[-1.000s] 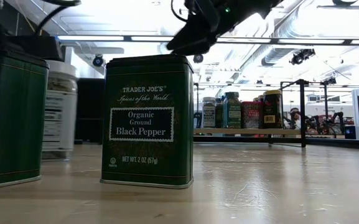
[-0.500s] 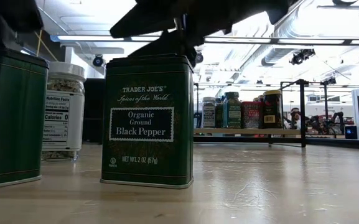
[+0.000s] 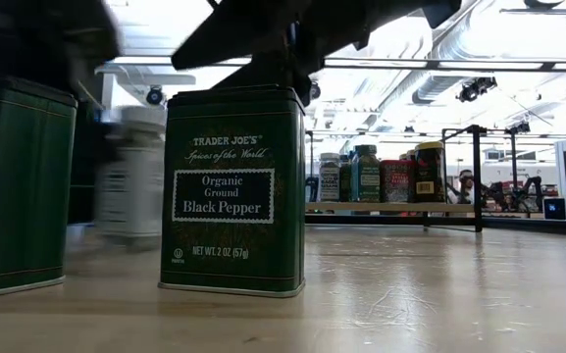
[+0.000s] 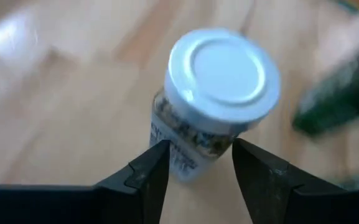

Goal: Shelf spices
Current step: Put the white seasoning bottle on the shelf aligned with the other white seasoning bottle

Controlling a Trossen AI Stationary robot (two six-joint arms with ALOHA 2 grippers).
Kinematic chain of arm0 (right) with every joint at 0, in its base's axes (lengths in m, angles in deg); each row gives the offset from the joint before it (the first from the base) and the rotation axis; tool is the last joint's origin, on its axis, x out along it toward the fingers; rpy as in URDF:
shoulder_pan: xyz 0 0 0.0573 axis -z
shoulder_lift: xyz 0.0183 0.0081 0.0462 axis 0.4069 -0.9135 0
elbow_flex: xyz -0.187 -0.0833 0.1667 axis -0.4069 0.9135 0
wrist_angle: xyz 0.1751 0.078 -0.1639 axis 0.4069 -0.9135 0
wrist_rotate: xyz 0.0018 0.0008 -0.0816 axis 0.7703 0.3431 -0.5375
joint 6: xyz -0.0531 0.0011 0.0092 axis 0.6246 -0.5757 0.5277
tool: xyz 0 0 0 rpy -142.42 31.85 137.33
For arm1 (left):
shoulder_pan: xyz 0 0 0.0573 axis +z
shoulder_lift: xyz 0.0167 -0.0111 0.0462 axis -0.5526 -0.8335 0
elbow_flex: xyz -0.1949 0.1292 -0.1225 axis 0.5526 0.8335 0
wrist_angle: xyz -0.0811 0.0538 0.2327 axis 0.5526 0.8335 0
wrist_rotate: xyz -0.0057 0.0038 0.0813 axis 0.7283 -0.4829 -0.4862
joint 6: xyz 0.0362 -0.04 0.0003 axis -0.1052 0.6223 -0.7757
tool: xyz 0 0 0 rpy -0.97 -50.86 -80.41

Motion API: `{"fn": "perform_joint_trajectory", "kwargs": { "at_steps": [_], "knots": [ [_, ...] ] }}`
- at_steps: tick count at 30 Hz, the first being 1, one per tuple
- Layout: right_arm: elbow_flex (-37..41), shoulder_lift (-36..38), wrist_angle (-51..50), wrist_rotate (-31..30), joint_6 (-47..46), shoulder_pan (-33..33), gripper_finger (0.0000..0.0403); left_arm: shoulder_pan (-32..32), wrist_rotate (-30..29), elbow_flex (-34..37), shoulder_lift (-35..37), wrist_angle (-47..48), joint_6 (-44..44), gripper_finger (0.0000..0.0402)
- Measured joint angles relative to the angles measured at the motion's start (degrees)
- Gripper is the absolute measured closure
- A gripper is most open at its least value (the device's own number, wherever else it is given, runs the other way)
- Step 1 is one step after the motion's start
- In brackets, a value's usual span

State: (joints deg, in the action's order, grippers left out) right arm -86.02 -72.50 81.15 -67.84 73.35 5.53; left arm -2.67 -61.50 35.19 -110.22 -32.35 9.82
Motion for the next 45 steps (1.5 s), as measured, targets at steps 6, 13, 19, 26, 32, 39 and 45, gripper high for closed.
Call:
{"fn": "perform_joint_trajectory", "kwargs": {
  "at_steps": [6,13,19,26,32,39,45],
  "knots": [
    [0.0,0.8,-7.5,-5.0,-3.4,0.0,0.0121,9.6,4.1,0.1,-1.5,-15.3,-14.6,0.0252],
    [0.0,5.5,-24.9,-13.6,-12.6,-0.3,0.0121,12.9,11.1,0.0,0.2,-18.2,-19.5,0.0263],
    [0.0,6.2,-29.0,-14.7,-13.6,-0.9,0.0121,12.9,11.1,0.0,0.3,-14.3,-19.0,0.0264],
    [0.0,6.5,-30.1,-11.8,-11.9,-0.9,0.0121,12.9,10.2,0.0,0.3,-13.2,-19.2,0.0264],
    [0.0,9.9,-42.4,-9.3,-27.8,1.8,0.0121,15.4,12.6,0.0,0.0,-12.7,-19.3,0.0264],
    [-0.1,6.8,-41.0,-2.2,-42.7,7.0,0.0121,19.5,12.8,0.0,-0.4,-12.5,-22.8,0.0264],
    [-2.3,4.2,-41.0,1.3,-47.8,10.9,0.0121,20.5,13.0,0.0,-0.5,-9.4,-23.7,0.0264]
  ]
}}
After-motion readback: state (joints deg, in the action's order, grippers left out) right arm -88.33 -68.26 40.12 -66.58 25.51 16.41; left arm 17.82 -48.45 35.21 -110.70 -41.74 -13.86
